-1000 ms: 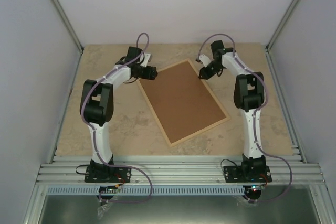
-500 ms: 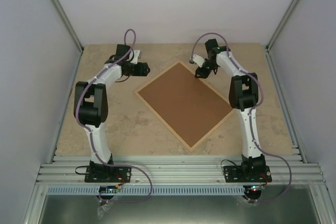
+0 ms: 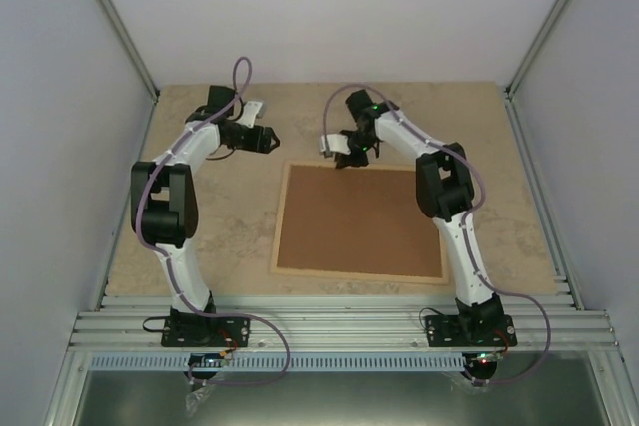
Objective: Put the photo into the frame
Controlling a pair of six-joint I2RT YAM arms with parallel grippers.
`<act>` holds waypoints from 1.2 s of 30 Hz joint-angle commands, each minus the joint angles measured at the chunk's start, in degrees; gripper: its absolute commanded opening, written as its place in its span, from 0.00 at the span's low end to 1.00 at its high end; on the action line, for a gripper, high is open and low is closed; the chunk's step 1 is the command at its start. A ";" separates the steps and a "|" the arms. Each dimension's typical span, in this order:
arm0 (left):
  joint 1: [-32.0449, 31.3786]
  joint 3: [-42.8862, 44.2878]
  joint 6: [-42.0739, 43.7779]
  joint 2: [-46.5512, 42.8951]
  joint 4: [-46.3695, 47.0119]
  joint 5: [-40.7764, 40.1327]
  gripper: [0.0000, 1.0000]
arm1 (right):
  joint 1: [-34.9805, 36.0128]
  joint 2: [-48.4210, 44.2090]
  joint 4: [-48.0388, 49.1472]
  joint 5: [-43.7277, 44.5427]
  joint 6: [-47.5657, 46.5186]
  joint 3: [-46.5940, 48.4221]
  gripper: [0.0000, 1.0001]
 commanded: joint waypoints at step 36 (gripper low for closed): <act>-11.73 9.50 42.42 13.13 -13.61 -2.34 0.48 | -3.65 -31.20 27.14 2.73 16.42 -55.26 0.37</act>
